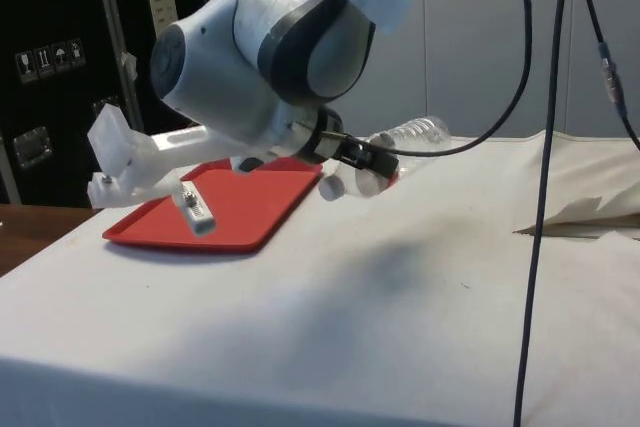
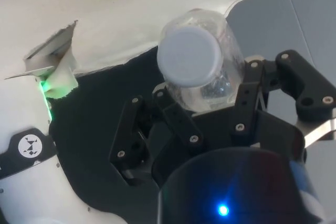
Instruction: Place the bottle upright on the tray.
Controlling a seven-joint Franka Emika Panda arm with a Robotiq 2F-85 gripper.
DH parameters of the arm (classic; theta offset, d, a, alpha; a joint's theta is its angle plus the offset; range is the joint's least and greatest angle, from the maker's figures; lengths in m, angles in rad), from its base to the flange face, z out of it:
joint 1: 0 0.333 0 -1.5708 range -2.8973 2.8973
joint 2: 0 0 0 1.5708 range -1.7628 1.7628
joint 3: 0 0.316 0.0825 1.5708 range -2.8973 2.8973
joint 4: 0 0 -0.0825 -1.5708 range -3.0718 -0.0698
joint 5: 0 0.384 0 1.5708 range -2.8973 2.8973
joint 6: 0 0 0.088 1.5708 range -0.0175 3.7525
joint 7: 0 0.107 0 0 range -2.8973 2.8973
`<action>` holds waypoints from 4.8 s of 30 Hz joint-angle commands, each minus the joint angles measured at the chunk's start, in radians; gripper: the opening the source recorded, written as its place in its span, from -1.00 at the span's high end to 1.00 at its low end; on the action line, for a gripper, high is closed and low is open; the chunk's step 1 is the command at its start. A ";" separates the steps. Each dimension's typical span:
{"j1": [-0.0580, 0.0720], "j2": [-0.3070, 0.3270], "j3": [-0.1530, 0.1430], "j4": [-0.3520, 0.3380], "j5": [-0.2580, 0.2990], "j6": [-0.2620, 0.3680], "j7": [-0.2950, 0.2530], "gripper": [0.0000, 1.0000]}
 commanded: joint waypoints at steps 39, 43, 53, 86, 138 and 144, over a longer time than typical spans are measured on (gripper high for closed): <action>-0.027 -0.093 0.001 -0.044 0.061 0.180 0.000 0.33; -0.029 -0.099 -0.001 -0.051 0.066 0.206 0.001 0.33; -0.035 -0.124 -0.001 -0.060 0.083 0.242 -0.005 0.33; -0.051 -0.215 -0.002 -0.102 0.146 0.362 -0.017 0.33; -0.068 -0.288 -0.042 -0.177 0.288 0.664 -0.064 0.33; -0.070 -0.306 -0.051 -0.196 0.315 0.702 -0.082 0.33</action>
